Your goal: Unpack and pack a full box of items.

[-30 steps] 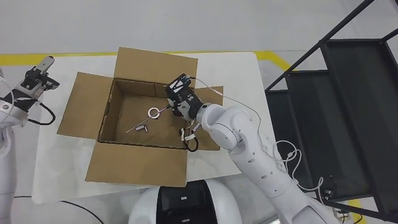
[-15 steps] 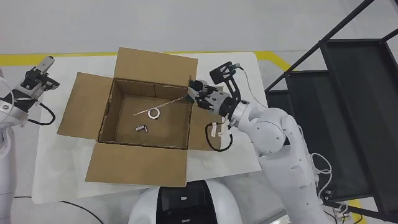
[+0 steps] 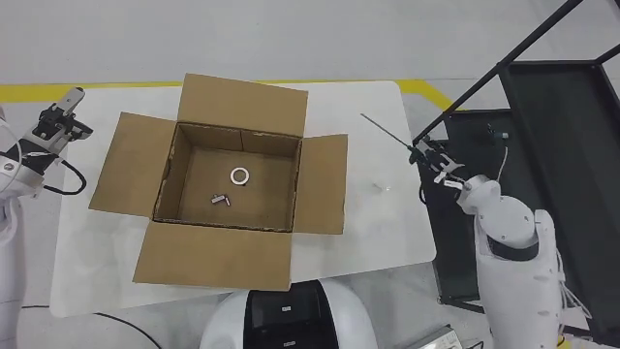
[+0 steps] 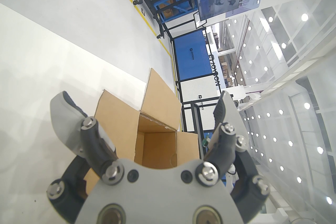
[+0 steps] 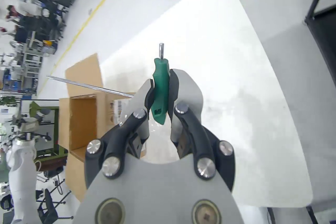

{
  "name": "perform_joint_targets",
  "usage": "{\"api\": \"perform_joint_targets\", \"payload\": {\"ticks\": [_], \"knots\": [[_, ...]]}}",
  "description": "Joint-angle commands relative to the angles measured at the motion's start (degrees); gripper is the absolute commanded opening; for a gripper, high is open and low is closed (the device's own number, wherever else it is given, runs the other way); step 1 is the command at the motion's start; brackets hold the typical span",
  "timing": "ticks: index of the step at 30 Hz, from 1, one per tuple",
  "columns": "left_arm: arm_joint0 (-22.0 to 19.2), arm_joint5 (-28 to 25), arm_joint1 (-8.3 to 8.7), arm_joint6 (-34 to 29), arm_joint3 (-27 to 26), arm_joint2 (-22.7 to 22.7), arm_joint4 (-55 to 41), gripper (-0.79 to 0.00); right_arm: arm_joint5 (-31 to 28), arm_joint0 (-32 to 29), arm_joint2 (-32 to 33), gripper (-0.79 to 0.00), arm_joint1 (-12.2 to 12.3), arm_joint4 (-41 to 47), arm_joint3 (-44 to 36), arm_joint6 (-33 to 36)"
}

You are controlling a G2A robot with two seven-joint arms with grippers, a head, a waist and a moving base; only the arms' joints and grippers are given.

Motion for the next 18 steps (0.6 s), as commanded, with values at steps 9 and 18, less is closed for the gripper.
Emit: {"api": "perform_joint_targets", "payload": {"ticks": [9, 18], "knots": [[0.0, 0.0, 0.0, 0.0, 0.0, 0.0, 0.0, 0.0, 6.9, 14.5, -8.1, -0.785, 1.0, -11.7, 18.8, 5.5], [0.0, 0.0, 0.0, 0.0, 0.0, 0.0, 0.0, 0.0, 9.3, 23.7, -14.4, -0.785, 0.9, -16.2, 34.0, 6.9]]}}
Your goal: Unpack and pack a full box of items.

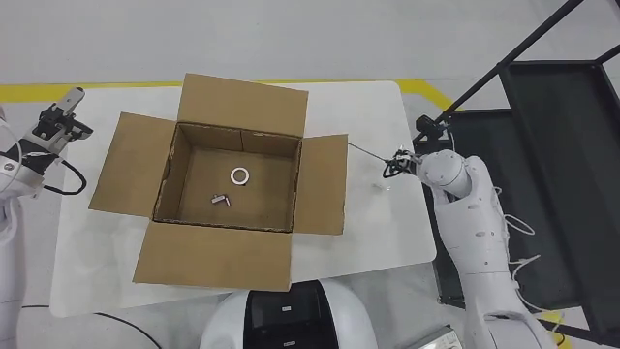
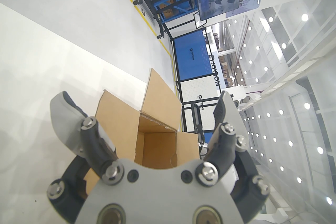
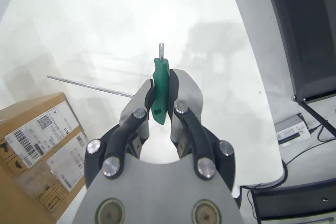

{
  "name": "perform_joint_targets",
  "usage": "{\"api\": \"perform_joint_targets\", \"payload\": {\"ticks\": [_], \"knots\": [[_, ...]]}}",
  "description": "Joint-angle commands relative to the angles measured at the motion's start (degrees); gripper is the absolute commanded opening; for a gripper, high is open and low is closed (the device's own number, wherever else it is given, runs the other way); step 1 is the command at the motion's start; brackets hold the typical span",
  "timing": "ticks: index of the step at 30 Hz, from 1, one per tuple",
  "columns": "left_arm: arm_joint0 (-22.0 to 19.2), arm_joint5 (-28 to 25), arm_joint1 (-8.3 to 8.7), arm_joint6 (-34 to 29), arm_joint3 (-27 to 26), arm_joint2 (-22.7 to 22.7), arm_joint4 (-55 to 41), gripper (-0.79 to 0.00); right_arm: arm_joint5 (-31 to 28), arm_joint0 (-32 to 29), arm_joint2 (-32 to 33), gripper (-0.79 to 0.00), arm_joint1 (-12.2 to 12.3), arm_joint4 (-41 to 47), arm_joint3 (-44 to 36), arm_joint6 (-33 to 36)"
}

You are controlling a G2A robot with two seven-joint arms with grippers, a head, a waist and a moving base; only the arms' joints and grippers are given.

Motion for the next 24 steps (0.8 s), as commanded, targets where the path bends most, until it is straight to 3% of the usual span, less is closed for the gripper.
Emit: {"api": "perform_joint_targets", "payload": {"ticks": [1, 7, 10, 12, 13, 15, 20, 24], "knots": [[0.0, 0.0, 0.0, 0.0, 0.0, 0.0, 0.0, 0.0, -0.4, 1.5, -0.7, -0.785, -0.1, 0.5, 3.0, -0.7], [0.0, 0.0, 0.0, 0.0, 0.0, 0.0, 0.0, 0.0, -1.3, 4.7, -2.8, -0.785, -0.3, 1.0, 9.3, -3.4], [0.0, 0.0, 0.0, 0.0, 0.0, 0.0, 0.0, 0.0, -1.0, 6.2, -3.9, -0.526, -0.4, 1.3, 12.5, -4.8], [0.0, 0.0, 0.0, 0.0, 0.0, 0.0, 0.0, 0.0, -0.7, 6.9, -4.5, -0.409, -0.5, 1.2, 13.9, -5.9], [0.0, 0.0, 0.0, 0.0, 0.0, 0.0, 0.0, 0.0, -0.5, 7.2, -4.8, -0.203, -0.6, 1.4, 14.4, -6.3], [0.0, 0.0, 0.0, 0.0, 0.0, 0.0, 0.0, 0.0, -0.2, 7.7, -5.3, 0.0, -0.7, 1.3, 15.6, -6.8], [0.0, 0.0, 0.0, 0.0, 0.0, 0.0, 0.0, 0.0, 0.1, 7.4, -5.3, 0.0, -0.5, 1.4, 14.6, -8.6], [0.0, 0.0, 0.0, 0.0, 0.0, 0.0, 0.0, 0.0, 0.2, 2.9, -3.3, 0.0, -0.1, 3.0, 5.3, -10.1]]}}
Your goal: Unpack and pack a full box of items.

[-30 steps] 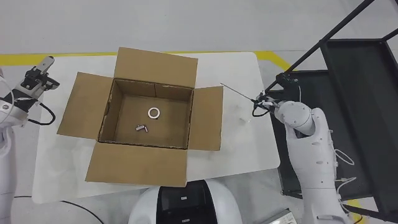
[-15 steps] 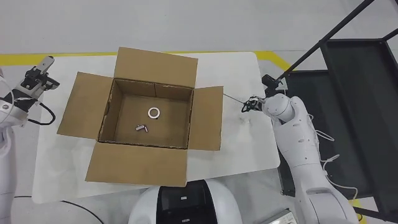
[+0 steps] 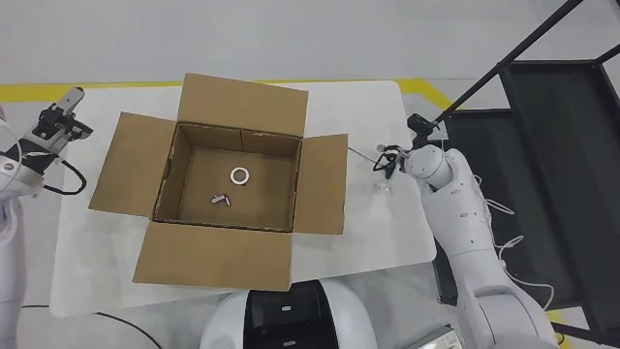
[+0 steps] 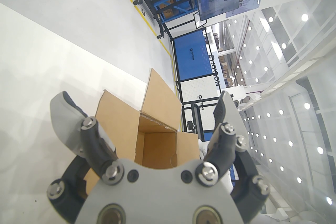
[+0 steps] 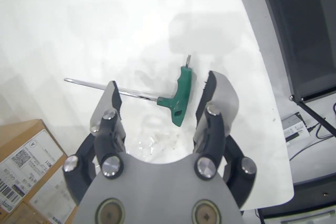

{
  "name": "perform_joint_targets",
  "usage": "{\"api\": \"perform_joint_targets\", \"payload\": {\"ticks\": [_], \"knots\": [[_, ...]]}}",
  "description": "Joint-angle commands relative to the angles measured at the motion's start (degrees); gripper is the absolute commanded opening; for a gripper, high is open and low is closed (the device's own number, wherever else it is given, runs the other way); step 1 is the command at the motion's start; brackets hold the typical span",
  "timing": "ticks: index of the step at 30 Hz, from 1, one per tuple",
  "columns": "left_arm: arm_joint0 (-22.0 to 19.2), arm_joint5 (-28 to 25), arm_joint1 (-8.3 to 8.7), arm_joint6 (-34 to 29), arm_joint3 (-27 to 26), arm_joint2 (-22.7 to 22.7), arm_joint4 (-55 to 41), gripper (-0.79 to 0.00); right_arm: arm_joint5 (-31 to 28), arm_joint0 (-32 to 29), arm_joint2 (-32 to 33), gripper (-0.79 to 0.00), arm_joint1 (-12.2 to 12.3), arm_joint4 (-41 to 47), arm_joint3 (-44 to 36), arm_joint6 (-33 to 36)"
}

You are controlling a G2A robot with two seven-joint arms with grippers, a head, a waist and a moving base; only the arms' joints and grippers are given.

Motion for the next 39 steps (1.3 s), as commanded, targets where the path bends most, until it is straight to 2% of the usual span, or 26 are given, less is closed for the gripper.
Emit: {"api": "perform_joint_targets", "payload": {"ticks": [1, 10, 14, 18, 23, 29, 39], "knots": [[0.0, 0.0, 0.0, 0.0, 0.0, 0.0, 0.0, 0.0, 0.0, -3.1, 1.2, 0.0, 0.2, 0.6, -6.9, -0.6], [0.0, 0.0, 0.0, 0.0, 0.0, 0.0, 0.0, 0.0, -2.1, -19.5, 5.0, 0.0, 0.8, 1.4, -39.5, -7.5], [0.0, 0.0, 0.0, 0.0, 0.0, 0.0, 0.0, 0.0, -6.4, -22.6, 2.8, 0.0, 0.8, -0.2, -49.3, -9.7], [0.0, 0.0, 0.0, 0.0, 0.0, 0.0, 0.0, 0.0, -12.1, -21.6, -2.3, 0.0, 1.0, -0.5, -54.1, -6.4], [0.0, 0.0, 0.0, 0.0, 0.0, 0.0, 0.0, 0.0, -17.3, -14.1, -11.4, 0.0, 0.7, -0.3, -50.4, -0.3], [0.0, 0.0, 0.0, 0.0, 0.0, 0.0, 0.0, 0.0, -25.5, -1.3, -24.9, 0.0, -0.5, 1.8, -37.9, 8.0], [0.0, 0.0, 0.0, 0.0, 0.0, 0.0, 0.0, 0.0, -29.3, 13.1, -40.7, 0.0, -4.1, 0.4, -16.8, 9.0]]}}
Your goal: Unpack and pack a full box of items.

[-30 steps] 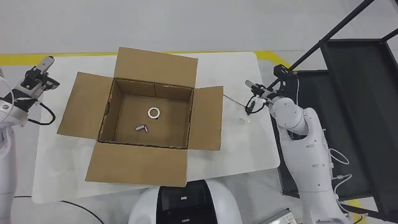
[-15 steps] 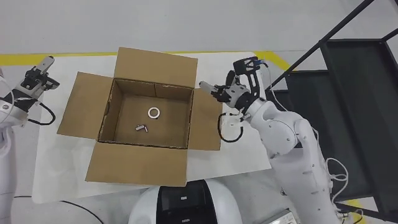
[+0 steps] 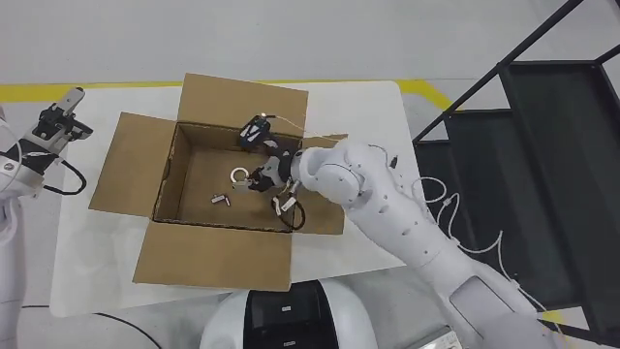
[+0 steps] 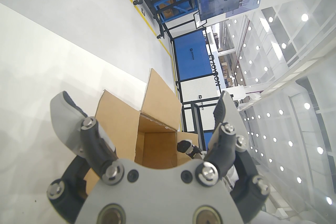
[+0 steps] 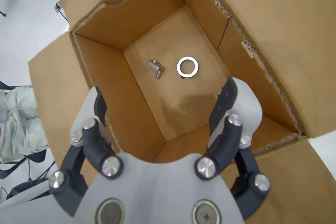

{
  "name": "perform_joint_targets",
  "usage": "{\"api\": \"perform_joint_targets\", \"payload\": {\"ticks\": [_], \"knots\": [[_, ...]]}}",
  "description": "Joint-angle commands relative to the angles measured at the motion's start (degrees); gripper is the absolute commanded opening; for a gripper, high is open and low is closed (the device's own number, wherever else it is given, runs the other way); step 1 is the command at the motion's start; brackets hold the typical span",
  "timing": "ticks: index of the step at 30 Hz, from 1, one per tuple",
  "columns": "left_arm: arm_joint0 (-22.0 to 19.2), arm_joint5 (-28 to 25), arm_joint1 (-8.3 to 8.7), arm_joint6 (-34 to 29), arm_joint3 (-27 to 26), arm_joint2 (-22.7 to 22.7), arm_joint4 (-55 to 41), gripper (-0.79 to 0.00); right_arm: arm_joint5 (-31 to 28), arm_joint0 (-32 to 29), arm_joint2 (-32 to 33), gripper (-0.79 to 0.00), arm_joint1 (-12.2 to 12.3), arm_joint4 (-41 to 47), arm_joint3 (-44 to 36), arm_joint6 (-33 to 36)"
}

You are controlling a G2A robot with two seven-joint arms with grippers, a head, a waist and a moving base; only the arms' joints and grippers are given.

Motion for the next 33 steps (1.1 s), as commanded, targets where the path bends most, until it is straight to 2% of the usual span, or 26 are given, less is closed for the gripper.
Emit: {"api": "perform_joint_targets", "payload": {"ticks": [1, 7, 33], "knots": [[0.0, 0.0, 0.0, 0.0, 0.0, 0.0, 0.0, 0.0, -0.4, 2.2, -2.4, 0.0, -0.7, -0.4, 3.5, -0.4], [0.0, 0.0, 0.0, 0.0, 0.0, 0.0, 0.0, 0.0, -2.3, 6.7, -6.8, 0.0, -2.6, -0.3, 9.7, -1.4], [0.0, 0.0, 0.0, 0.0, 0.0, 0.0, 0.0, 0.0, -2.3, 6.7, -6.8, 0.0, -2.6, -0.3, 9.7, -1.4]]}}
